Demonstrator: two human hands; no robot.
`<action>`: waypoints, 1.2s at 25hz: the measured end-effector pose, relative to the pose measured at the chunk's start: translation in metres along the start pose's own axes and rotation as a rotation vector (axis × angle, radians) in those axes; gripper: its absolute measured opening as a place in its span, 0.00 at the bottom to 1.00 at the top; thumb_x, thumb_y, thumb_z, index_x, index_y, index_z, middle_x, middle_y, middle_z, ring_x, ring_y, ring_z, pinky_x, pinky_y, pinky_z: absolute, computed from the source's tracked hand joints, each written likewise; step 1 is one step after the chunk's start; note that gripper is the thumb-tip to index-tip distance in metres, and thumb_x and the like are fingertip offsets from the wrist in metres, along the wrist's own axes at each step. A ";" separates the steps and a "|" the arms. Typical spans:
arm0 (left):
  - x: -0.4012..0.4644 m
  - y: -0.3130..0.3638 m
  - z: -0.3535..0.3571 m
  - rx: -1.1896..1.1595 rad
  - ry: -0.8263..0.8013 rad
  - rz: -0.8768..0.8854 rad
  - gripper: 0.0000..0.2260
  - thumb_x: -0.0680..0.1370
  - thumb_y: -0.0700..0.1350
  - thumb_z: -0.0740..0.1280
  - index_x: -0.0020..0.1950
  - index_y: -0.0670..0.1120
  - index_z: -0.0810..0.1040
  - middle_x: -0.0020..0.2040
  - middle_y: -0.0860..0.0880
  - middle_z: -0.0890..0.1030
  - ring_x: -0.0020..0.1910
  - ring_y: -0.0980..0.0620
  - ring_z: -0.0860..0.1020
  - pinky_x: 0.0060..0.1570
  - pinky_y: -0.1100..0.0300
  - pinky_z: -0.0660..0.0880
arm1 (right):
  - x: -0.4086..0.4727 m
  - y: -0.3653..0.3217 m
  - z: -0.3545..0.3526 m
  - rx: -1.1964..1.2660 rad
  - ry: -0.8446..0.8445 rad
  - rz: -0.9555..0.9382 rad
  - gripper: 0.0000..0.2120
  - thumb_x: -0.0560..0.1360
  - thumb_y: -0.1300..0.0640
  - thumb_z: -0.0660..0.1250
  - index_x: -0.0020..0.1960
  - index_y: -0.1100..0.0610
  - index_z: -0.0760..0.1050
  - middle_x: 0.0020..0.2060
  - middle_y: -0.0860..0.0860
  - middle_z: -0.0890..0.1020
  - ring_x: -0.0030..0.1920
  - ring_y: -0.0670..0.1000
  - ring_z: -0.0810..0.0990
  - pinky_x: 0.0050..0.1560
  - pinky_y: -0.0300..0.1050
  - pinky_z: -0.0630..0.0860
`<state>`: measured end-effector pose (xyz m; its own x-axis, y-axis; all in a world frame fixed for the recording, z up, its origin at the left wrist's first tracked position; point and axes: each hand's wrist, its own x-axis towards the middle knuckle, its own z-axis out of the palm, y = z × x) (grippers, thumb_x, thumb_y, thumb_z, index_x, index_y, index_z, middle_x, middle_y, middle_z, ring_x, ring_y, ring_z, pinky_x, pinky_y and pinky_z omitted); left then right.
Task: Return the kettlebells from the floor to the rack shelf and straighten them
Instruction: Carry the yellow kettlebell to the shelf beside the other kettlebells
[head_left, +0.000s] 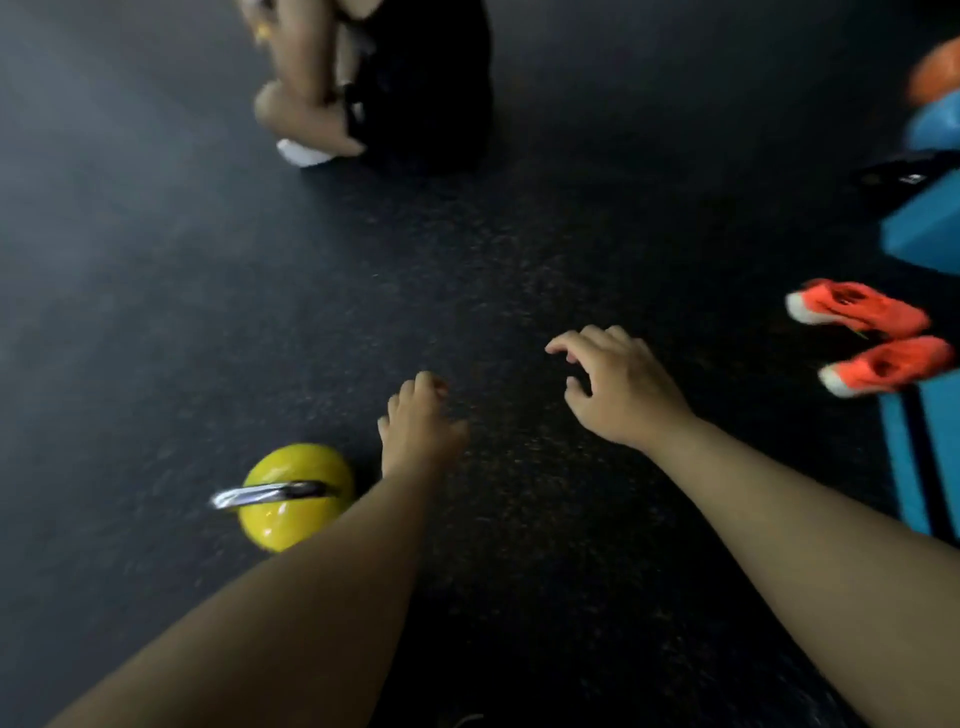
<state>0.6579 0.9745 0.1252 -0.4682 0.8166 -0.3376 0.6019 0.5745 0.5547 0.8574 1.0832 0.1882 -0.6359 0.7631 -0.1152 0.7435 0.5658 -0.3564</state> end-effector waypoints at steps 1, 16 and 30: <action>0.001 -0.033 -0.019 0.005 0.034 -0.069 0.19 0.72 0.45 0.71 0.61 0.51 0.71 0.60 0.49 0.74 0.63 0.46 0.71 0.61 0.46 0.66 | 0.024 -0.034 0.016 -0.002 -0.037 -0.068 0.19 0.74 0.56 0.67 0.64 0.48 0.71 0.53 0.48 0.77 0.55 0.51 0.75 0.57 0.51 0.74; 0.031 -0.388 -0.104 0.395 -0.198 -0.258 0.23 0.71 0.50 0.71 0.64 0.54 0.69 0.64 0.48 0.71 0.64 0.44 0.68 0.62 0.48 0.66 | 0.120 -0.288 0.316 -0.073 -0.590 -0.322 0.25 0.69 0.49 0.65 0.64 0.50 0.67 0.58 0.53 0.74 0.58 0.59 0.72 0.56 0.57 0.71; 0.081 -0.295 -0.067 0.408 -0.577 0.121 0.03 0.68 0.50 0.68 0.37 0.54 0.75 0.33 0.53 0.77 0.33 0.52 0.76 0.31 0.59 0.71 | 0.107 -0.215 0.298 0.182 -0.629 0.129 0.11 0.65 0.50 0.71 0.32 0.55 0.73 0.29 0.50 0.75 0.34 0.56 0.76 0.33 0.43 0.70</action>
<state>0.3993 0.8677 -0.0149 -0.0339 0.7110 -0.7024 0.8748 0.3610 0.3232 0.5672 0.9503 -0.0235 -0.5844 0.4624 -0.6668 0.8102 0.3780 -0.4480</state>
